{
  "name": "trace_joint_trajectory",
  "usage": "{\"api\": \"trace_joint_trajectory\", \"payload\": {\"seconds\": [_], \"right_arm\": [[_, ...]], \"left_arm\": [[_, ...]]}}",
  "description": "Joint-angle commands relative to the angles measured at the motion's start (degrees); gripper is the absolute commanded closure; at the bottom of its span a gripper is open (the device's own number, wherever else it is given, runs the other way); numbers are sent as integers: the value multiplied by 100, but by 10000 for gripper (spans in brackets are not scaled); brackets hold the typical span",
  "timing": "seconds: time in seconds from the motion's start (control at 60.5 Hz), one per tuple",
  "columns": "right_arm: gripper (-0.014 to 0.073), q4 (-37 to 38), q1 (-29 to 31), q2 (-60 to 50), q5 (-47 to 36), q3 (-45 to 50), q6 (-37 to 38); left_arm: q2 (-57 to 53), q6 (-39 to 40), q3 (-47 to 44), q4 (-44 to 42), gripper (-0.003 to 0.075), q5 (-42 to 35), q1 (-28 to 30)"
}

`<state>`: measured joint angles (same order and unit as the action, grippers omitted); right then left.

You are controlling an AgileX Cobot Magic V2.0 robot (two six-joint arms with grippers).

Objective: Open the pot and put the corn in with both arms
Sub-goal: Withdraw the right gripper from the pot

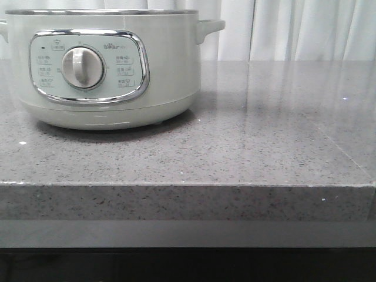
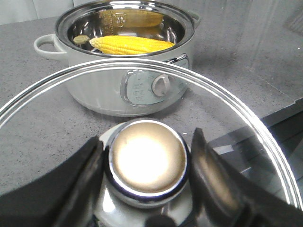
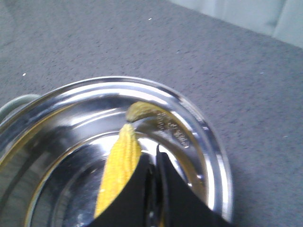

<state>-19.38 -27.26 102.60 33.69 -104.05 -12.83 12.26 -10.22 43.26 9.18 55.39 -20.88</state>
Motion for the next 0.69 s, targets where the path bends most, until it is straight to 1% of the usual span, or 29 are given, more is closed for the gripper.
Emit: {"api": "trace_joint_trajectory", "payload": {"seconds": [0.0, 0.132, 0.314, 0.545, 0.678], "right_arm": [[662, 35, 283, -674, -461, 55, -53], [662, 249, 758, -1414, -792, 1012, -53], [662, 455, 1379, -2778, -1344, 2829, -53], [662, 562, 1427, -4691, -2211, 5020, -54], [662, 556, 1427, -5740, -2344, 6107, -54]], "left_arm": [[62, 27, 173, 218, 478, -917, -29], [62, 27, 173, 265, 478, -917, -29], [264, 27, 173, 265, 478, -917, -29], [1420, -102, 548, 265, 478, -1032, -29], [2220, -252, 1035, 265, 478, -1332, -29]]}}
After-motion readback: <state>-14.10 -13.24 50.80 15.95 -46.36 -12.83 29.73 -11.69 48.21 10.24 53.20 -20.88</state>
